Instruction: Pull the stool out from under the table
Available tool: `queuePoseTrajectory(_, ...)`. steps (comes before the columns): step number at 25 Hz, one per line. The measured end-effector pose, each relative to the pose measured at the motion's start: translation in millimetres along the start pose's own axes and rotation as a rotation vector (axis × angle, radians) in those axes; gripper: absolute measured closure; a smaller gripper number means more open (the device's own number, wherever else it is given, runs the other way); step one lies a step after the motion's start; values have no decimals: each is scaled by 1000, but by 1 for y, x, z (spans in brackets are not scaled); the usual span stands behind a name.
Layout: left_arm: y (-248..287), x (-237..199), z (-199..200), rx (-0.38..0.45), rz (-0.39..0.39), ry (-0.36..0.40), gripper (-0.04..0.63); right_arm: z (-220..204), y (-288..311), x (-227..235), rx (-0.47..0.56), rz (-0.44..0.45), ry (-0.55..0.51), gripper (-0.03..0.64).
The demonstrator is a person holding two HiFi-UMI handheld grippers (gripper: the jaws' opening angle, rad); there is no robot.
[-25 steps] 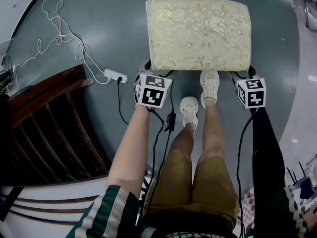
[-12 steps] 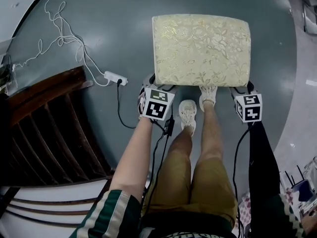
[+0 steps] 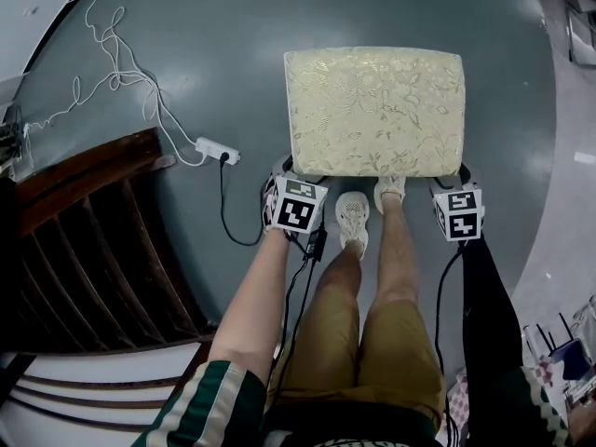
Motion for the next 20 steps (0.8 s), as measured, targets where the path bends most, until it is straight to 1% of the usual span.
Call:
queuePoseTrajectory(3,4,1,-2,-38,2,-25,189,0,1,2,2,-7,-17,308)
queuePoseTrajectory(5,6,2,-3,-49,0,-38,189,1,0,4,5,-19,-19,308)
queuePoseTrajectory(7,6,1,-3,-42,-4,-31,189,2,0,3,12,-30,-7,308)
queuePoseTrajectory(11,8,0,-6,0,-32,-6,187,-1,-1,1,8,-45,18,307)
queuePoseTrajectory(12,6,1,-9,6,-28,-7,187,-3,-3,-2,11,-52,27,304)
queuePoseTrajectory(14,1,3,-18,12,7,-18,187,-6,-8,-9,27,-68,39,284)
queuePoseTrajectory(16,-2,5,-23,29,47,-43,187,-8,-11,-11,37,-82,45,234)
queuePoseTrajectory(18,-4,4,-25,42,74,-82,187,-14,-12,-10,32,-80,61,219)
queuePoseTrajectory(20,-11,2,-27,48,90,-100,187,-20,-16,-12,16,-71,79,212)
Point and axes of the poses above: the fingertips, and each gripper's own axes: y forward along the fingers, x to its right, z out of its top, the point moved 7 cm from there along -y, backward along the fingers, and after that the axes turned 11 degrees about -y, right-handed, at the moved point
